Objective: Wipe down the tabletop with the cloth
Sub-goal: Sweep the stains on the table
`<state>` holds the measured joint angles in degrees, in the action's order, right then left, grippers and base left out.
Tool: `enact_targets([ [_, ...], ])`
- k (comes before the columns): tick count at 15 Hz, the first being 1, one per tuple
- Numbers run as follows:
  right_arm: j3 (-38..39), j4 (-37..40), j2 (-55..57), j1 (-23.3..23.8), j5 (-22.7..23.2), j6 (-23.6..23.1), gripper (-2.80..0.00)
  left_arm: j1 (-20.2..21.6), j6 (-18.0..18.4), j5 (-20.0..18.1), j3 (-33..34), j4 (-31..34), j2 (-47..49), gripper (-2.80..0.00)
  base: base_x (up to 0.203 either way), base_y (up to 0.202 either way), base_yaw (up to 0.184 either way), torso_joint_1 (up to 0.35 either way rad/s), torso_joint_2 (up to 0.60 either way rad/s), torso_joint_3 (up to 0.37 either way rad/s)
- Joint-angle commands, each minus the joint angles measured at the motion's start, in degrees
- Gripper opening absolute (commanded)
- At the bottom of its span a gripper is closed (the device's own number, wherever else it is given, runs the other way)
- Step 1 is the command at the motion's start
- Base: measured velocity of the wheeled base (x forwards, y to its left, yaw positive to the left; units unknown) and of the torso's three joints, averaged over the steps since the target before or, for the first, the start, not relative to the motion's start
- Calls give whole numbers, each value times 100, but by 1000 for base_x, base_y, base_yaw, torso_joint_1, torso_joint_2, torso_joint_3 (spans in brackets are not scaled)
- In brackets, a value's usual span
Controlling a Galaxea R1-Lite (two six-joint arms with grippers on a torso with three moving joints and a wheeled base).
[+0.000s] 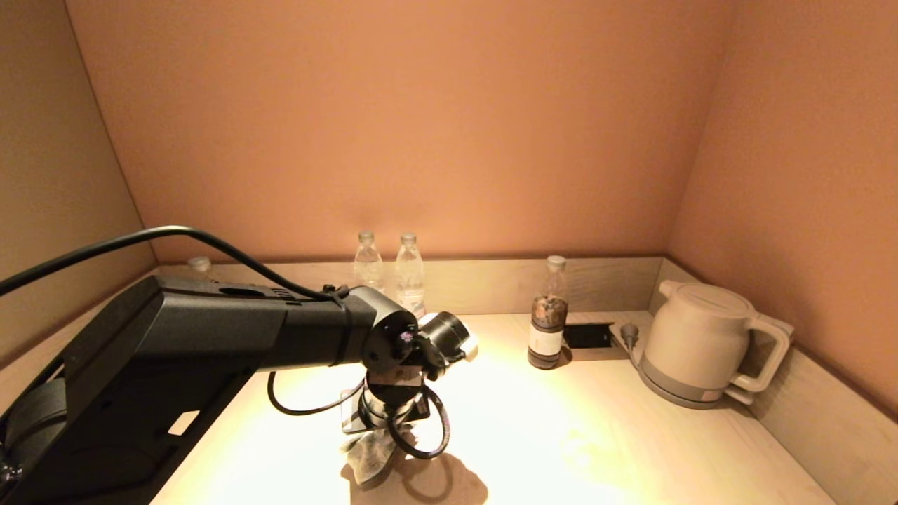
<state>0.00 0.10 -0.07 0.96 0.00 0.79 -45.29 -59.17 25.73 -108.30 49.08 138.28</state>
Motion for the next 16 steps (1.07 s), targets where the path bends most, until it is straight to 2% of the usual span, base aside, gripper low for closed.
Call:
enact_targets([
  [1,0,-1,7,0,0,0,-280,167,-33,19,253,33,-27,-280,0,0,0,0,0,0],
  [3,0,-1,7,-3,0,0,-280,204,-36,12,531,31,66,-280,0,0,0,0,0,0],
  [7,0,-1,7,0,0,0,-280,125,-77,-60,538,-30,68,-280,0,0,0,0,0,0],
  [12,0,-1,7,-6,0,0,-280,-410,-79,-153,388,-55,22,-280,0,0,0,0,0,0],
  [14,0,-1,7,0,0,0,-280,-492,-85,-241,298,-56,15,-280,0,0,0,0,0,0],
  [16,0,-1,7,0,0,0,-280,-640,-78,-541,-79,-56,47,-280,0,0,0,0,0,0],
])
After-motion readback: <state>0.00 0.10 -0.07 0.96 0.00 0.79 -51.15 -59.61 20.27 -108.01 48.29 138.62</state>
